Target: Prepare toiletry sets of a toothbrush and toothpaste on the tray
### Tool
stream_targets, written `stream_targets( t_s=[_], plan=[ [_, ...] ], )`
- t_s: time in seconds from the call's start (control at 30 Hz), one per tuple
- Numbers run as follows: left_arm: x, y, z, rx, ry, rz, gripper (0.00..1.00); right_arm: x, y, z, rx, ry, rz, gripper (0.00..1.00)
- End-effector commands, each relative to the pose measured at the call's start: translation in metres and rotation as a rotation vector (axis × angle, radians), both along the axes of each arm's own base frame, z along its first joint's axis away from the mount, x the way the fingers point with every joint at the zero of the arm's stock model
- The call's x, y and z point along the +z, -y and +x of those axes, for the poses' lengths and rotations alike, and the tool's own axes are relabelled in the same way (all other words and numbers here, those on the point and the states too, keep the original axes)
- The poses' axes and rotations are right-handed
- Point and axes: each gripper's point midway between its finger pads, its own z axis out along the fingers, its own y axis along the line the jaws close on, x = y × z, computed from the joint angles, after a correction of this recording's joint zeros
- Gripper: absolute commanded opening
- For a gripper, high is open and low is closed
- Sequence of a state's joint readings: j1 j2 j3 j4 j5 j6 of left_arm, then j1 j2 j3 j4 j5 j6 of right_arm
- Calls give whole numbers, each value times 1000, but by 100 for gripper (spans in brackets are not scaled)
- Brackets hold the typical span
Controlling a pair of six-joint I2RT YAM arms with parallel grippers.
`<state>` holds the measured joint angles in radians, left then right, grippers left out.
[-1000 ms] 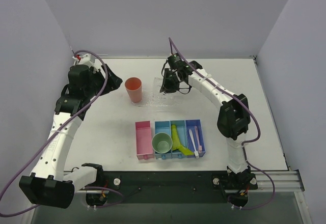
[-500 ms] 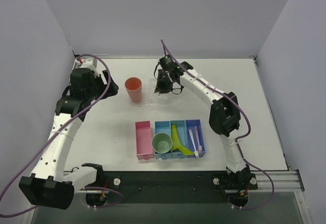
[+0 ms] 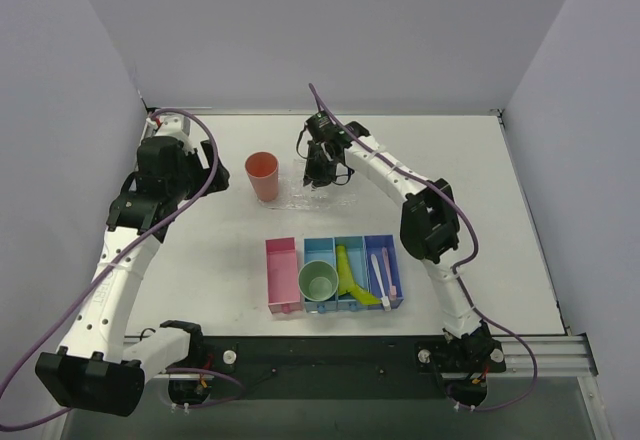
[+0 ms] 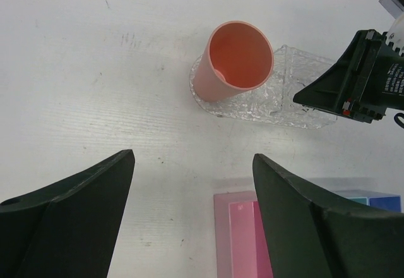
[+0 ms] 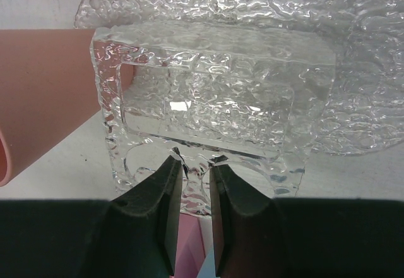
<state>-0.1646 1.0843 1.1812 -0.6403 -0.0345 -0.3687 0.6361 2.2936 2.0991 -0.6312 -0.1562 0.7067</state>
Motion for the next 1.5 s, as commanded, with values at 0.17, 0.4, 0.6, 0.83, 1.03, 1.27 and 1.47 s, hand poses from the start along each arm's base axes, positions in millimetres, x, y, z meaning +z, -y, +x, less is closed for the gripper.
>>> stream_targets(
  t_s=[0.17,0.4,0.6,0.83,1.03,1.27,1.47],
  plan=[
    [11,-3,-3,-2,42,25,86,12,-6,1,17,17,-8,0],
    [11,-3,-4,-5,43,27,87,9,-14,-1,37,11,-5,0],
    [9,-4,-5,-5,40,31,87,4,-17,-1,48,7,-7,0],
    [8,-4,-5,-4,37,32,87,3,-17,1,49,11,-12,0],
    [8,-4,-6,-4,39,32,88,1,-18,-3,47,-4,-10,0],
    [6,-4,-6,-3,34,30,88,-7,-23,-7,61,-21,-13,0],
    [5,-4,-7,-2,32,29,88,-12,-23,-7,55,-27,-19,0]
  ],
)
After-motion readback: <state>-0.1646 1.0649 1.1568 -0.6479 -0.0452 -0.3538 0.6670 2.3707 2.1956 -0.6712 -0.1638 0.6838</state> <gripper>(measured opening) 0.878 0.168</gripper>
